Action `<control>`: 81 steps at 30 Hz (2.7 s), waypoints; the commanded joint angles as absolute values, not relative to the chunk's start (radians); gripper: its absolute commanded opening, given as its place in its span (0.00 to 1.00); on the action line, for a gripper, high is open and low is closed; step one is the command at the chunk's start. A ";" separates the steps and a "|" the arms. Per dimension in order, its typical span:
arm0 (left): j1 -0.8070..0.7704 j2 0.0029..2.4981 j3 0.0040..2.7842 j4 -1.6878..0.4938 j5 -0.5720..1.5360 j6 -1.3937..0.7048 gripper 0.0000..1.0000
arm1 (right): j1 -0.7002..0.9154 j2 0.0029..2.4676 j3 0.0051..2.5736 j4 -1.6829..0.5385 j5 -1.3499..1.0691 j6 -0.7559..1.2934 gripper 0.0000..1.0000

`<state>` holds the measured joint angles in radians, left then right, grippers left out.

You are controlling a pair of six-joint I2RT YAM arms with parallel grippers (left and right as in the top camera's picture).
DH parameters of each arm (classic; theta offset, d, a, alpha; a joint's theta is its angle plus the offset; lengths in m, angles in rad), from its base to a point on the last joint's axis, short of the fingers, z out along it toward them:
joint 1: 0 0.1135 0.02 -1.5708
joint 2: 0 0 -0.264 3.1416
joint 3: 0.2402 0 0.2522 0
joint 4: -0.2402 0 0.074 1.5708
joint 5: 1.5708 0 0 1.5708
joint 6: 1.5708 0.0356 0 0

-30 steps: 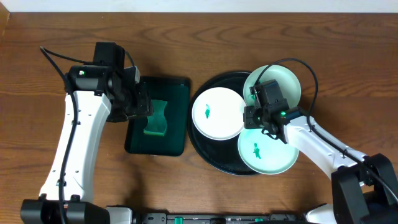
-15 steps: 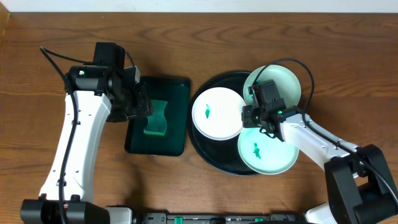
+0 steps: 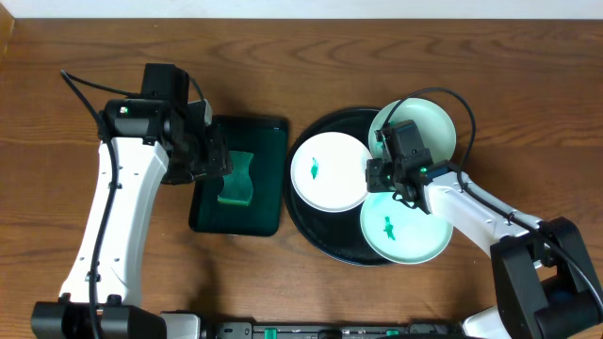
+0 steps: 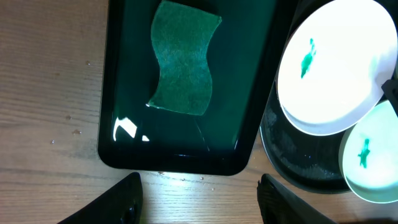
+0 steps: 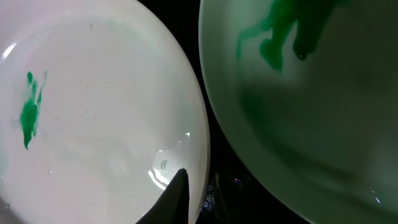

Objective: Clean dirty plates on tray and stack at the side

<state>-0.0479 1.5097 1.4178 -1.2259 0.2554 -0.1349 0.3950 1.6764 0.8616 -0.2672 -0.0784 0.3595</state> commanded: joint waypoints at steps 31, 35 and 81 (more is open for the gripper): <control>-0.052 1.511 1.408 -1.214 0.239 -0.139 0.60 | 0.408 1.704 0.854 -0.228 -0.057 0.359 0.09; -0.052 1.511 1.408 -1.214 0.239 -0.139 0.61 | 0.408 1.704 0.854 -0.228 -0.057 0.359 0.09; -0.126 1.816 1.408 -1.100 0.085 -0.235 0.53 | 0.407 1.737 0.855 -0.210 -0.061 0.359 0.01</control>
<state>-0.1196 1.7683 1.4166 -1.1130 0.1165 -0.2100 0.3950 1.7294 0.8608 -0.2111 -0.0711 0.3637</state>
